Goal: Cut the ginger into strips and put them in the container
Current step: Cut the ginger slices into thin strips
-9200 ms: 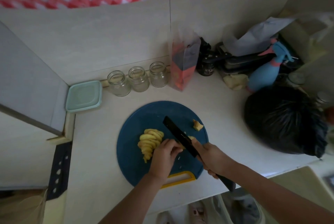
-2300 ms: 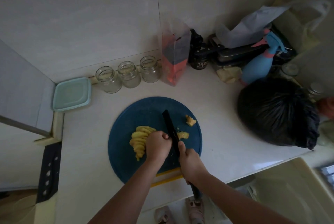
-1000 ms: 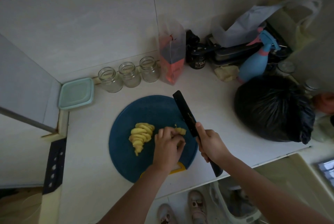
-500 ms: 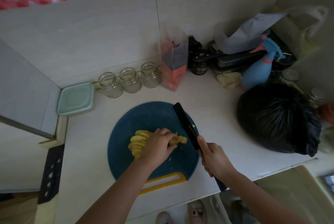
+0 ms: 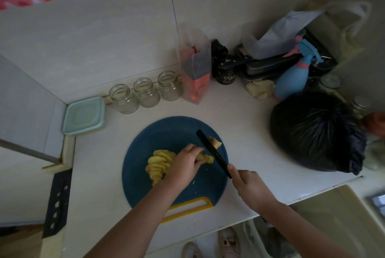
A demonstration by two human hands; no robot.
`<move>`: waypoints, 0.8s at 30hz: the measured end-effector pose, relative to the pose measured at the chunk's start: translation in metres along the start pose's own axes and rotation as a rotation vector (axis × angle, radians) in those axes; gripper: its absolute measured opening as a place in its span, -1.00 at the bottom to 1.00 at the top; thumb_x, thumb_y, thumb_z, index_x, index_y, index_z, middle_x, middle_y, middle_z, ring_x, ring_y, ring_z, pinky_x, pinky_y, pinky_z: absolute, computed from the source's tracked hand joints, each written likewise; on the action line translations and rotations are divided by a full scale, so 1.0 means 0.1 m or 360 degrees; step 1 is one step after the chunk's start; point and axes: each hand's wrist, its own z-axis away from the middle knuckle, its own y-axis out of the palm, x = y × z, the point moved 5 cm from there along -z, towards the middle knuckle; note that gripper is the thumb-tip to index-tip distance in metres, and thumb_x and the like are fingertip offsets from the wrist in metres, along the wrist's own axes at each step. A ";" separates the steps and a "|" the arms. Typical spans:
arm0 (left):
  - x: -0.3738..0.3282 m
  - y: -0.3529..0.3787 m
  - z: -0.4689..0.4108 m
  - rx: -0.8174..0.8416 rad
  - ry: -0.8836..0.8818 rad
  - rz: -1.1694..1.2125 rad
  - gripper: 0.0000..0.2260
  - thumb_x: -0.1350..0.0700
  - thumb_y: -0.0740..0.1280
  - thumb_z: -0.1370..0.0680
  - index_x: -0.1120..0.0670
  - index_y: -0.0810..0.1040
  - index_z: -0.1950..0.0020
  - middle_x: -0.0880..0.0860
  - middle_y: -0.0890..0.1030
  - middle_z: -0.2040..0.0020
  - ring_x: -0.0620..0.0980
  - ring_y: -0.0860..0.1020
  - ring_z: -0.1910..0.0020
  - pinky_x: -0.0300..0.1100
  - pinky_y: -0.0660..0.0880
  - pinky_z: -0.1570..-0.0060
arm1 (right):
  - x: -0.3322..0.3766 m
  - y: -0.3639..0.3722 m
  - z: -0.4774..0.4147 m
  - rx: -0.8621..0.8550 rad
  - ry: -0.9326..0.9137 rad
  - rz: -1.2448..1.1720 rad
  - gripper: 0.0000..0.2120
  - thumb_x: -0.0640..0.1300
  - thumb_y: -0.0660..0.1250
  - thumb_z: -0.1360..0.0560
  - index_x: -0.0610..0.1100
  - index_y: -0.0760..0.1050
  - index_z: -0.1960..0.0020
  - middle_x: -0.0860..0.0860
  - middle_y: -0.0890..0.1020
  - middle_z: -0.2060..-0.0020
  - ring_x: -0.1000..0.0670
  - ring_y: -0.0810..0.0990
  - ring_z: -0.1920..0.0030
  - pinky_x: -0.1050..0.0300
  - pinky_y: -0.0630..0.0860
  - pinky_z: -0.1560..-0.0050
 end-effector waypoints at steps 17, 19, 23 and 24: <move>-0.06 0.13 0.13 -0.0283 -0.0257 0.0072 -0.82 0.22 0.47 -0.40 0.11 0.57 0.04 0.02 0.57 0.06 -0.03 0.57 0.11 -0.11 0.55 0.13 | 0.09 -0.25 -0.23 -0.0059 -0.0441 0.0935 -0.23 0.38 -0.43 -0.31 -0.08 0.40 0.23 0.05 0.39 0.44 -0.02 0.45 0.32 0.13 0.39 0.21; -0.05 0.13 0.12 -0.0294 -0.0266 0.0091 -0.82 0.21 0.48 -0.40 0.11 0.57 0.03 0.02 0.57 0.06 -0.05 0.56 0.10 -0.15 0.54 0.12 | 0.12 -0.26 -0.25 -0.0036 -0.0448 0.0922 -0.23 0.38 -0.42 -0.33 -0.08 0.42 0.22 0.04 0.42 0.42 -0.02 0.47 0.32 0.12 0.43 0.19; -0.04 0.14 0.10 -0.0328 -0.0305 0.0188 -0.82 0.21 0.47 -0.41 0.13 0.58 0.02 0.01 0.56 0.05 -0.14 0.52 0.11 -0.33 0.47 0.11 | 0.08 -0.24 -0.28 0.0050 -0.0352 0.0831 -0.38 0.27 -0.21 -0.55 -0.12 0.41 0.27 -0.01 0.46 0.40 -0.02 0.50 0.31 0.15 0.41 0.19; -0.04 0.13 0.09 -0.0333 -0.0316 0.0203 -0.83 0.21 0.47 -0.41 0.13 0.58 0.02 0.02 0.56 0.05 -0.16 0.50 0.13 -0.36 0.44 0.12 | 0.06 -0.23 -0.27 0.0078 -0.0299 0.0771 -0.42 0.24 -0.16 -0.58 -0.12 0.37 0.31 -0.02 0.45 0.41 -0.02 0.49 0.32 0.16 0.39 0.19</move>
